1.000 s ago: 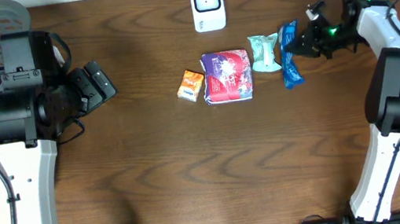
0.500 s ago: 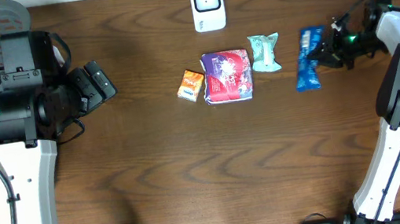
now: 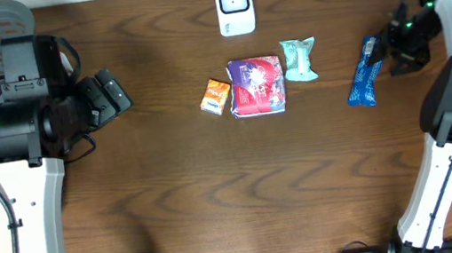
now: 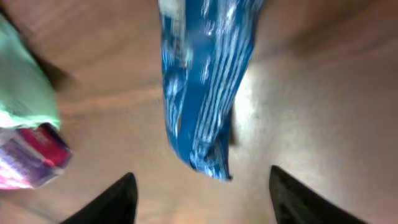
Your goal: Scan the item barcode
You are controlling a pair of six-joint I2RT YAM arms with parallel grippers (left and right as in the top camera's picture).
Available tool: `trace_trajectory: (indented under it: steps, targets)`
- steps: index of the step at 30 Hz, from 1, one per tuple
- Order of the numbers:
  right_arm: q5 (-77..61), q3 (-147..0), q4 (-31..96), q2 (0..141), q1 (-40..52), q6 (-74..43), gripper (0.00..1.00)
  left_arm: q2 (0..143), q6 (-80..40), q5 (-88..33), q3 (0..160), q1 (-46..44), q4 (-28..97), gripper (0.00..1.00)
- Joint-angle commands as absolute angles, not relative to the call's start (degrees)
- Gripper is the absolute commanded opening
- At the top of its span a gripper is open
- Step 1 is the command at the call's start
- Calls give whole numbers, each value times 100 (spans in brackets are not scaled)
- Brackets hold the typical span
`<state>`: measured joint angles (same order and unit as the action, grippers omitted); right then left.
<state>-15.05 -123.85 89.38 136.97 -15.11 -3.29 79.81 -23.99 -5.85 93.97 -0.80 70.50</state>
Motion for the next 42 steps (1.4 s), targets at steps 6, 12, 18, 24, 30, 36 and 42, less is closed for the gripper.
trace_trajectory:
  steps: [6, 12, 18, 24, 30, 36, 42]
  targets:
    - [530, -11690, 8851, 13629, -1024, -947, 84, 7972, -2383, -545, 9397, -56, 7067, 98]
    - [183, -10997, 7561, 13629, -1164, -967, 69, 7972, -2383, -545, 9397, -56, 7067, 98]
    - [-1063, -10873, 6141, 13629, -1188, -303, 57, 7972, -2383, -545, 9397, -56, 7067, 98]
    - [-1280, -10873, 5463, 13629, -1155, 95, 27, 7972, -2383, -545, 9397, -56, 7067, 98]
    - [-1444, -10873, 5833, 13629, -1153, 95, 7, 7972, -2383, -545, 9397, -56, 7067, 98]
    - [-134, -10873, 6713, 13629, -1157, 355, 6, 7972, -2383, -545, 9397, -56, 7070, 98]
    - [1660, -10910, 7030, 13629, -1157, -110, 25, 7972, -2383, -545, 9397, -56, 7067, 98]
